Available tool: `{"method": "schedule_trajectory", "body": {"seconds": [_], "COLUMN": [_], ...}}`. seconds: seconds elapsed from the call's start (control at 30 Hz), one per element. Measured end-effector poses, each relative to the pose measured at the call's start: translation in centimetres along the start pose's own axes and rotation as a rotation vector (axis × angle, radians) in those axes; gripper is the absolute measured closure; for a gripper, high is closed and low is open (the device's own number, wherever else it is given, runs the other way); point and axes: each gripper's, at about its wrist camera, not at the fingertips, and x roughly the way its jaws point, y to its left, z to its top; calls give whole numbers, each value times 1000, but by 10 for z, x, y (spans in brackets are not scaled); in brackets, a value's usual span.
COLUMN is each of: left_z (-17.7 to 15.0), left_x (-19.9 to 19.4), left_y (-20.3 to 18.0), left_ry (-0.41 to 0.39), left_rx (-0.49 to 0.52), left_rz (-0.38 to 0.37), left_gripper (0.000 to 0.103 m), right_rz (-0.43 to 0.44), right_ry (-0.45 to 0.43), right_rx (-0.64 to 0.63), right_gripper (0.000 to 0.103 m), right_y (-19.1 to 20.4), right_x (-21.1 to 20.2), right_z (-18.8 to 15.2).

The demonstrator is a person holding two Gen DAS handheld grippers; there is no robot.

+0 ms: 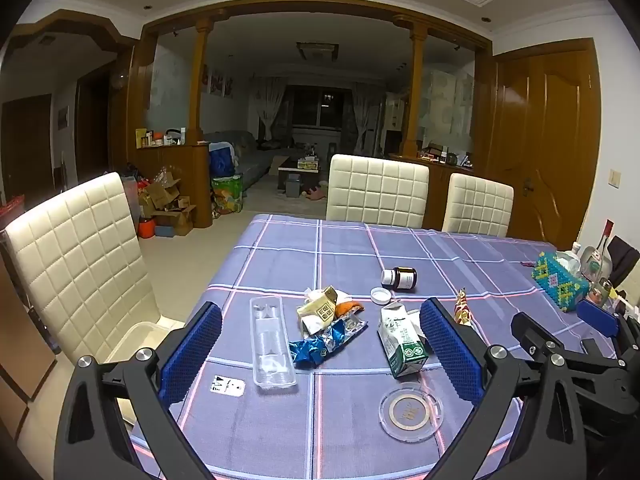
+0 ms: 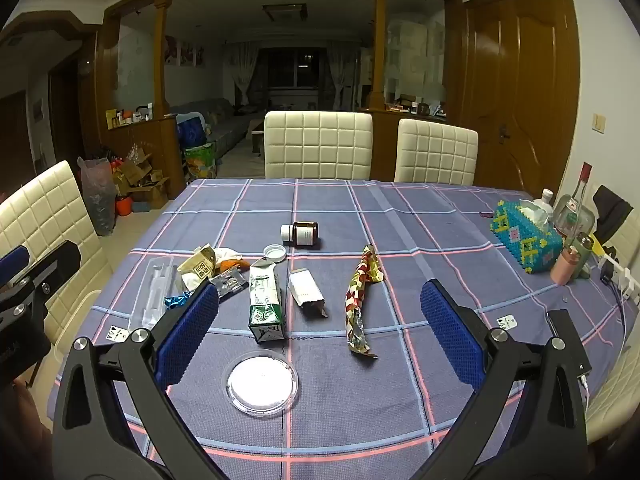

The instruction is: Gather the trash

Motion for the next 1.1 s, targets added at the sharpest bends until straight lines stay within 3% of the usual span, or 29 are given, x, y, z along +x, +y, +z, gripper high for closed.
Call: {"method": "schedule_trajectory", "body": {"seconds": [1.1], "left_z": [-7], "left_x": [0], "left_y": [-3], "left_ry": [10], "left_rx": [-1], "left_rz": [-10], "left_gripper": [6], "right_rz": [0], "right_ry": [0], "right_rx": [0], "right_gripper": [4], "right_y": [0], "right_x": [0], "right_z": [-2]}}
